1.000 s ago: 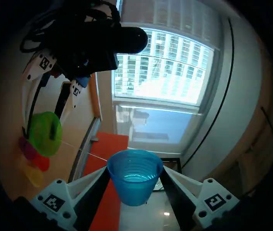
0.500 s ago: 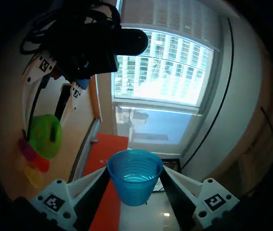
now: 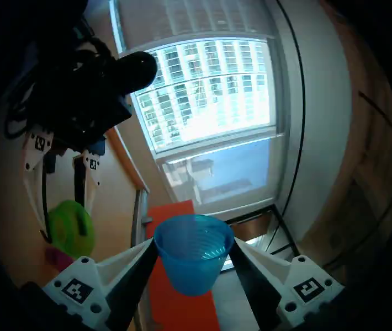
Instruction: Pour water
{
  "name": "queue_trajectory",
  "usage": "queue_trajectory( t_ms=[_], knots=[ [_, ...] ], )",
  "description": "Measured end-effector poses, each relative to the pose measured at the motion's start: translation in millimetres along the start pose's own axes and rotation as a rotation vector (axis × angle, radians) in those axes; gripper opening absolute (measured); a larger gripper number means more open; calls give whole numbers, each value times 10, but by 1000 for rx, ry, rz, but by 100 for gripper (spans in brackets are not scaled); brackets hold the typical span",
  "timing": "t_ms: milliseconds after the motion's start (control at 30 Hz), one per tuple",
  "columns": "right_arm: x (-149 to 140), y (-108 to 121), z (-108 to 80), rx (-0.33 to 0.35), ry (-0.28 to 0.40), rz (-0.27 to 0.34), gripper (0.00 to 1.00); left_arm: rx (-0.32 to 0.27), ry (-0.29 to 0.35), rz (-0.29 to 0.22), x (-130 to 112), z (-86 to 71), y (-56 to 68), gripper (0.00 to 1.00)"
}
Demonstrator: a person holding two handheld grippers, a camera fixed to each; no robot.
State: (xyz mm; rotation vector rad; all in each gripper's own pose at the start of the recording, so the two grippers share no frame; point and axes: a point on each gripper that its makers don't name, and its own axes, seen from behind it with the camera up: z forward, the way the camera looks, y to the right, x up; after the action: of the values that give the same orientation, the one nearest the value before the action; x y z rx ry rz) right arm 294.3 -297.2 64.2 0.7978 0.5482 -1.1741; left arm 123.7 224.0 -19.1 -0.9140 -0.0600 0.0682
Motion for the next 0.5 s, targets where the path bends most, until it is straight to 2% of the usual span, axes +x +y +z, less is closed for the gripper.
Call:
queue_trajectory(
  t_ms=[267,500],
  knots=[
    [91,-114,-57,16,24,264,90,6,1,3,4,-23,-8,84],
    [232,-222,-100,43,52,524,90,10,-1,9,3,-26,-19,84]
  ],
)
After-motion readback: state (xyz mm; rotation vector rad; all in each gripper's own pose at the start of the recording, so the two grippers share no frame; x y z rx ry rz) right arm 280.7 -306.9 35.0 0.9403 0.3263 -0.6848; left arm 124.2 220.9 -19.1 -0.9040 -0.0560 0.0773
